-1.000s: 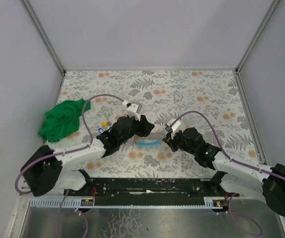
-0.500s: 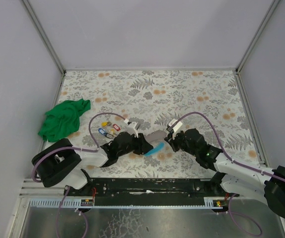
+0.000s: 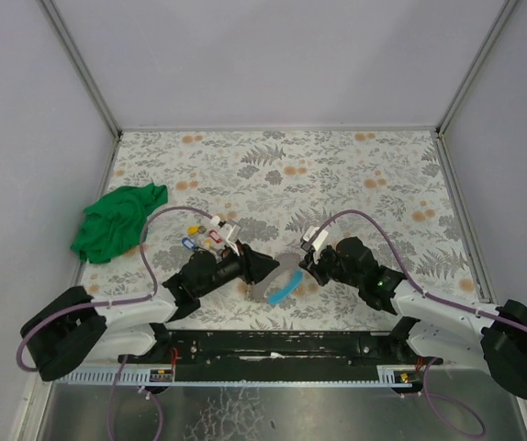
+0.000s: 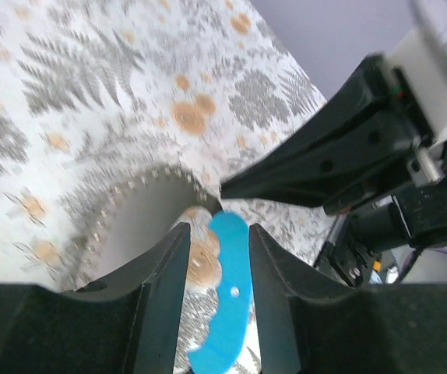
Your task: Put the keys on the keyring
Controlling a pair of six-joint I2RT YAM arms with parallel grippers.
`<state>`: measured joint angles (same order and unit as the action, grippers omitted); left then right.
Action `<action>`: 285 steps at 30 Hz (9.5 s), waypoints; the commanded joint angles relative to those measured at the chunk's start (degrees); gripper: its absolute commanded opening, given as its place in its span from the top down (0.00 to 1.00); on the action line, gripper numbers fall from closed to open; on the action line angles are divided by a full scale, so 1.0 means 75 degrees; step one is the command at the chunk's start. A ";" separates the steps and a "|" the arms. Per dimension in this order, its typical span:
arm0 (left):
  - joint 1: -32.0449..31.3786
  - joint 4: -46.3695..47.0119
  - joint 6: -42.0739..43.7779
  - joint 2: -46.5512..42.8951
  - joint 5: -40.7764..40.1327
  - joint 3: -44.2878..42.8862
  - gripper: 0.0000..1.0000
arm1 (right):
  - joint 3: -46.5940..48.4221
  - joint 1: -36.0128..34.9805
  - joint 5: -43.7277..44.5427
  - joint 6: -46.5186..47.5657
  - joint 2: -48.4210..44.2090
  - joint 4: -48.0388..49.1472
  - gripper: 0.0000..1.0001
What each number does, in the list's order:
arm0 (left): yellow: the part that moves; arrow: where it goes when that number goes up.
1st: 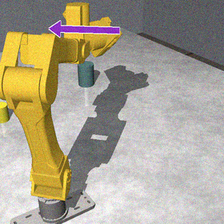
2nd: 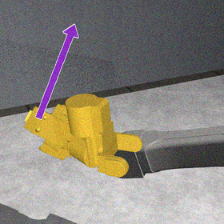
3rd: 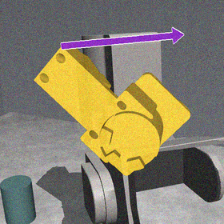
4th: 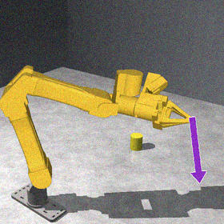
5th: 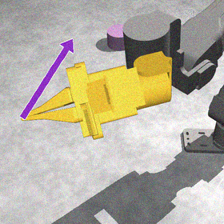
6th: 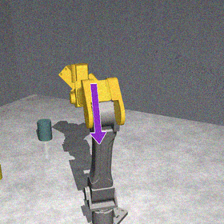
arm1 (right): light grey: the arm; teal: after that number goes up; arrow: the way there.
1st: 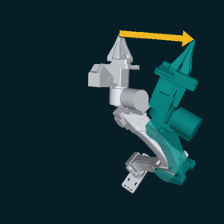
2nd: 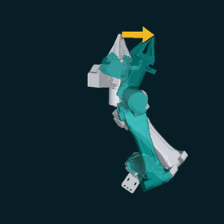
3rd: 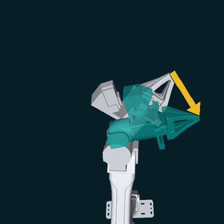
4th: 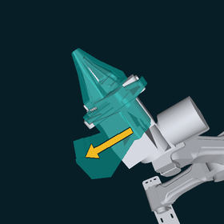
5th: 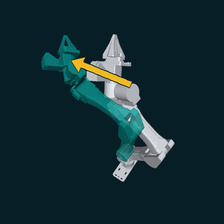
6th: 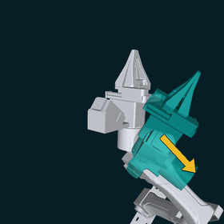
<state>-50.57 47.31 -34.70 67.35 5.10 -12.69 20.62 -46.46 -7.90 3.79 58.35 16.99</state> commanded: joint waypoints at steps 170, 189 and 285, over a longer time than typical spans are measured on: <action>0.1574 0.0259 0.5277 -0.0198 0.2750 -0.0074 0.66 | 0.3028 0.1445 -0.5756 0.5211 0.2878 -0.1556 0.98; 0.1632 0.0506 0.7077 0.1021 0.4710 -0.0850 0.71 | 0.3865 0.1550 -0.6353 0.6635 0.3431 -0.3189 0.95; 0.1162 0.0397 0.4628 -0.0458 0.1000 -0.0196 0.77 | 0.0236 0.0973 -0.3069 0.0705 0.3506 0.6667 1.00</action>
<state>-45.15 44.18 3.25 66.37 9.74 -16.01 22.59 -39.09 -32.10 9.58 87.61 63.51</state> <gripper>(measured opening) 0.212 0.011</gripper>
